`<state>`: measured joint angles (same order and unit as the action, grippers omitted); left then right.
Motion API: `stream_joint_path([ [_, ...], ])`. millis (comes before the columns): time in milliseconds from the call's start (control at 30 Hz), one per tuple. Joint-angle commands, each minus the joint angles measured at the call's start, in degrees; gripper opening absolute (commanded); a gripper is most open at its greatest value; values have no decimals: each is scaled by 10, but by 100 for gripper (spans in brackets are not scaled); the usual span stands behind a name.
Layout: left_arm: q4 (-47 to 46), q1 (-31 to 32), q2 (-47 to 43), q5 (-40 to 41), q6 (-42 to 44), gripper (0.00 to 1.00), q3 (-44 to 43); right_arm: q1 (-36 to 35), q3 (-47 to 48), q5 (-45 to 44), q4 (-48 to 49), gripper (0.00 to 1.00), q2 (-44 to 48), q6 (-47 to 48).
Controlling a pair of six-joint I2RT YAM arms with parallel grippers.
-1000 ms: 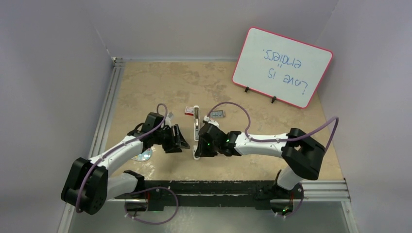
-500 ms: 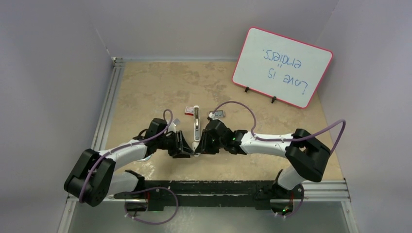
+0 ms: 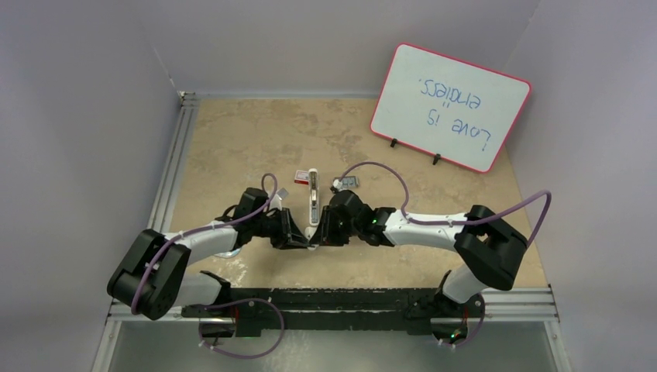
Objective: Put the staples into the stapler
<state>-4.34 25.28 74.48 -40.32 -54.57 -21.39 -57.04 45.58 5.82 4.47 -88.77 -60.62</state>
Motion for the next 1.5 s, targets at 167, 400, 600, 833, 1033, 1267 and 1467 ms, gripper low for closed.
stream_joint_path([
  [167,-32,3,-4,3,-5,14,3,1,3,32,41,18,18,-5],
  [400,-30,8,-2,20,38,0,9,18,14,46,17,18,13,-3],
  [600,4,52,22,62,80,0,-17,31,25,47,-16,17,15,9],
  [833,20,87,46,91,105,0,-34,53,24,54,-36,20,32,40],
  [1033,25,99,55,103,115,0,-37,73,53,47,-83,24,24,110],
  [1267,21,107,59,105,119,0,-37,76,63,4,-89,31,9,116],
  [1467,22,114,63,108,122,0,-37,80,83,-51,-93,36,-1,109],
])
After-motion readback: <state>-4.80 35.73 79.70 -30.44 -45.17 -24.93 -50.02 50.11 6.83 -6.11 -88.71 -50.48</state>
